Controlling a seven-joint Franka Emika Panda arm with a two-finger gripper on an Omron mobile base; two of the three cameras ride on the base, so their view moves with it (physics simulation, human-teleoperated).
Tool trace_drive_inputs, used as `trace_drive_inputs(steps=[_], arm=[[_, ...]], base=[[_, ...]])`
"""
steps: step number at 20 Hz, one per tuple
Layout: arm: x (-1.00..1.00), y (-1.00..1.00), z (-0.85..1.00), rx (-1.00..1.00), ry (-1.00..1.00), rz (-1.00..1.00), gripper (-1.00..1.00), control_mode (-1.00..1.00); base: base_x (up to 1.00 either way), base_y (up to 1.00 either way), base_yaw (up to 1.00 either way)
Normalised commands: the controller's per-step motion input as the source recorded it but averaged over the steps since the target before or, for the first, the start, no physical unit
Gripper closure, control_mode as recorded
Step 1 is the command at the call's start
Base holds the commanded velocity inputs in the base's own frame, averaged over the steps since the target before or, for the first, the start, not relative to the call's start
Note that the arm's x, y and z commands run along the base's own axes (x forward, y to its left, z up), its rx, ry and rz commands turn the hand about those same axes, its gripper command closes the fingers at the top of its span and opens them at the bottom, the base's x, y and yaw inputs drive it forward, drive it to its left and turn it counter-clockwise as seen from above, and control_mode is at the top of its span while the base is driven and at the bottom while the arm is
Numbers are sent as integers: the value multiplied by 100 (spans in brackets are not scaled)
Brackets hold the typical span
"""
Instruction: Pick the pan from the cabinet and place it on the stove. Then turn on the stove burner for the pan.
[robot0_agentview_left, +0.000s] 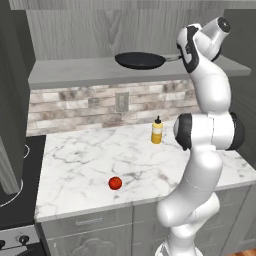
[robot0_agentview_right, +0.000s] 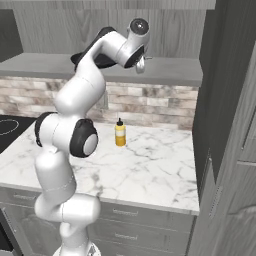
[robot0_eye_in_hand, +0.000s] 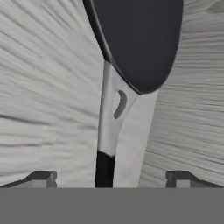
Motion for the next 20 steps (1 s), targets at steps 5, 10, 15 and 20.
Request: trace_drive_inputs(steps=[5, 10, 15, 20], arm=[[36, -8, 0, -2, 8, 0, -100, -100], [23, -18, -2, 0, 10, 0, -100, -100], [20, -17, -9, 0, 2, 0, -100, -100], [20, -7, -9, 0, -1, 0, -100, -100]], base=[[0, 0, 0], [0, 0, 0], [0, 0, 0], [0, 0, 0]])
